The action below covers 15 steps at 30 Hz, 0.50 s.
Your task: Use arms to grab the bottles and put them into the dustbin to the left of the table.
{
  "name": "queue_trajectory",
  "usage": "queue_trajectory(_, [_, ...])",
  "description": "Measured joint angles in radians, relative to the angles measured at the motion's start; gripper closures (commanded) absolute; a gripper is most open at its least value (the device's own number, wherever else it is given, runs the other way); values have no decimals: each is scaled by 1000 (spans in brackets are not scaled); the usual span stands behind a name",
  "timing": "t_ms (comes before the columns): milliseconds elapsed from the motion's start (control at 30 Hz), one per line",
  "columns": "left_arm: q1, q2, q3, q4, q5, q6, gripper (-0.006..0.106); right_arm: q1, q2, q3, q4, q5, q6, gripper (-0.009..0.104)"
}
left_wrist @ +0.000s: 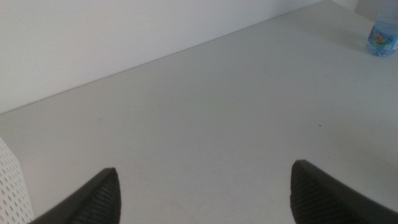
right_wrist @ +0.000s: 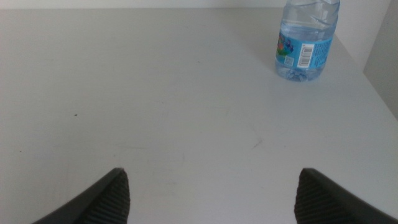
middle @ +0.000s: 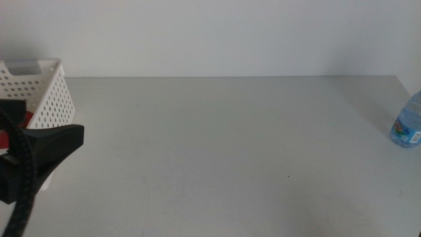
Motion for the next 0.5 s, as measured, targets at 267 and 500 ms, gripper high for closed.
queue_trajectory(267, [0, 0, 0, 0, 0, 0, 7, 0, 228, -180, -5, 5, 0, 26])
queue_trajectory(500, [0, 0, 0, 0, 0, 0, 7, 0, 475, -223, -56, -218, -7, 26])
